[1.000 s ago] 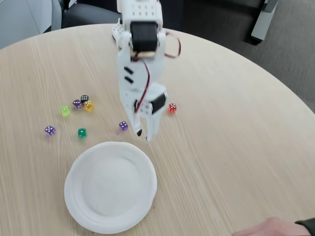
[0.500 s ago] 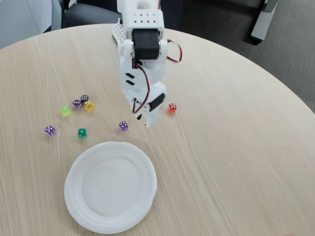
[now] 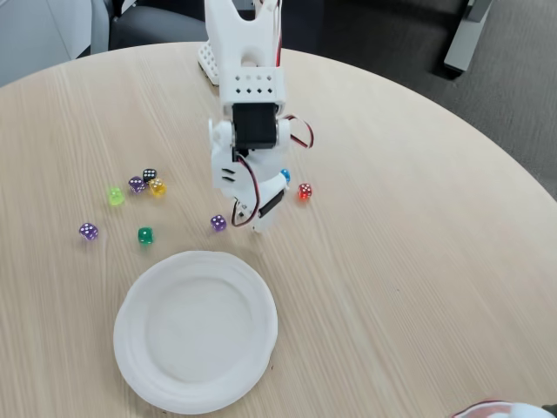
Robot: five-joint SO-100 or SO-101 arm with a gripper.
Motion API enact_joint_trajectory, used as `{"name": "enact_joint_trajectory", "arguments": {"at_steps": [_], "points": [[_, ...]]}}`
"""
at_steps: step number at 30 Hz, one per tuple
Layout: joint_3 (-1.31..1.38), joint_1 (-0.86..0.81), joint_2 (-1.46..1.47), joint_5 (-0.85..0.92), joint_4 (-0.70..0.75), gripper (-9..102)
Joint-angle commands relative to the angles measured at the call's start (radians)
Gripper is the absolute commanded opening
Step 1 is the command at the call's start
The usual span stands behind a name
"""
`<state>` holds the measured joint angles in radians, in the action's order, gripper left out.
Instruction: Pick a purple dice and put it in the plate.
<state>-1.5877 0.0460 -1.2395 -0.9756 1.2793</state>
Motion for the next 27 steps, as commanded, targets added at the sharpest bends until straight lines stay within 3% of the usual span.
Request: {"name": "enact_joint_trajectory", "arguments": {"at_steps": [1,18,27], "points": [[0.02,0.0,0.005,-0.032,-0.009,13],[0.014,-0.235,0.008,0.003,-0.009,18],[0.014,-0.253,0.006,0.011,-0.009,18]]}}
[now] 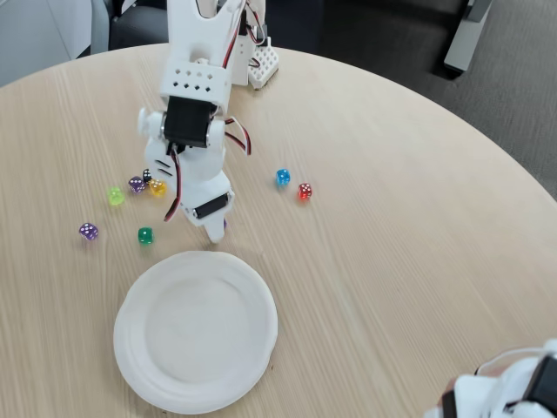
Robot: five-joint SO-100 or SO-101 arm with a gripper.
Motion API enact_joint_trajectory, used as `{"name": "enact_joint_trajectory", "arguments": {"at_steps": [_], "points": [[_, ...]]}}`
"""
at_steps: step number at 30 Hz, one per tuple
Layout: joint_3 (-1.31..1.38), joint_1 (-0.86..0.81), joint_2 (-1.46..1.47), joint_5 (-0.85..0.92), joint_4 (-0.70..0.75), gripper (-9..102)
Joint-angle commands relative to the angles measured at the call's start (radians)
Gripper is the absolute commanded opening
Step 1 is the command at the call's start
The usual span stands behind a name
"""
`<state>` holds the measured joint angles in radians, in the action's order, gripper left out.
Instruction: Pick a purple dice and put it in the plate.
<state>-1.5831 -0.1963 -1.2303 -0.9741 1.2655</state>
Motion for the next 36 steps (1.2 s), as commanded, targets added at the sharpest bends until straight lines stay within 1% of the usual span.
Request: {"name": "enact_joint_trajectory", "arguments": {"at_steps": [1,8,15,23,28,36], "points": [[0.009,-0.005,-0.006,0.009,0.005,18],[0.011,0.015,-0.017,-0.017,0.005,18],[0.006,0.112,-0.017,-0.041,0.009,18],[0.003,0.117,-0.017,-0.046,0.006,18],[0.003,0.117,-0.015,-0.046,0.006,15],[0.005,0.117,-0.014,-0.041,0.006,4]]}}
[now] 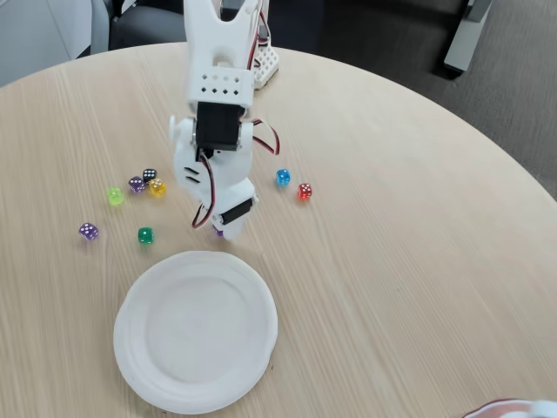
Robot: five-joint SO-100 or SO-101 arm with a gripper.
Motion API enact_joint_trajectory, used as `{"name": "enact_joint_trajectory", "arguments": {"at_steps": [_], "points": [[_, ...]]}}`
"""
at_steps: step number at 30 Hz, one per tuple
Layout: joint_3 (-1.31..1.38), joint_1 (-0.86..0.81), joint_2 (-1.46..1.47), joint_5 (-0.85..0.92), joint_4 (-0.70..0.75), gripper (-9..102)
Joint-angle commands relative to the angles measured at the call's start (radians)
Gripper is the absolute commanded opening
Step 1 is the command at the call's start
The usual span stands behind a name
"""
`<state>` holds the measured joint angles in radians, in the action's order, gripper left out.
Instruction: Pick a purple dice and put it in the plate.
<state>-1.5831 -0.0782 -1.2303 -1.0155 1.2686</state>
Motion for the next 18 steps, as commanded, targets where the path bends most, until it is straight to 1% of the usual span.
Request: {"name": "enact_joint_trajectory", "arguments": {"at_steps": [1,2,9,18], "points": [[0.006,-0.002,-0.014,0.0,0.003,3],[0.008,-0.002,-0.015,0.003,0.003,0],[0.021,-0.002,-0.028,-0.015,0.017,0],[0.021,-0.002,-0.249,-0.04,0.018,0]]}}
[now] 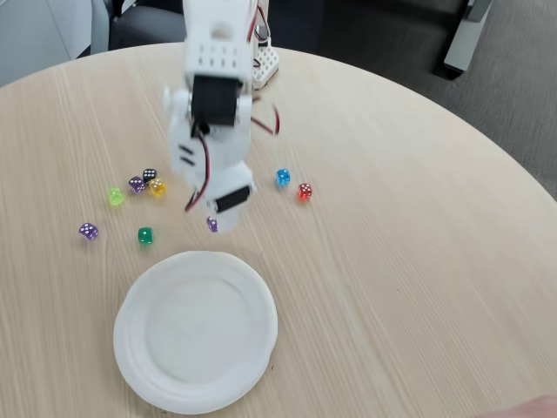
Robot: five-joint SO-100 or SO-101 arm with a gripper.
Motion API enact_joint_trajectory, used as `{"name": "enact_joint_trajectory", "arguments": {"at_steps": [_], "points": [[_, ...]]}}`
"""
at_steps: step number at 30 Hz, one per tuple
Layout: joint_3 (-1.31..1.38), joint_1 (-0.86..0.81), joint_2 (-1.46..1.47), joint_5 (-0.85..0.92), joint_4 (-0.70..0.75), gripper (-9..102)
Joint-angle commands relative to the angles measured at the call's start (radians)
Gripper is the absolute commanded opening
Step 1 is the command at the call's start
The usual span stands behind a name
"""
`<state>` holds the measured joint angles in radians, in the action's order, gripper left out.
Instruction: Pick a purple dice and put it in the plate.
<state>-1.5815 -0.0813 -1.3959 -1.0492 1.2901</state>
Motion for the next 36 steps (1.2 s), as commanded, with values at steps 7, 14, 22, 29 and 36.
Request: {"name": "enact_joint_trajectory", "arguments": {"at_steps": [7,14,22,29,36], "points": [[0.02,0.003,-0.215,0.012,-0.003,0],[0.018,0.141,-0.357,-0.008,-0.003,0],[0.003,0.379,-0.396,-0.091,-0.003,0],[0.0,0.31,-0.377,0.044,-0.018,0],[0.0,-0.003,-0.377,0.229,-0.02,0]]}}
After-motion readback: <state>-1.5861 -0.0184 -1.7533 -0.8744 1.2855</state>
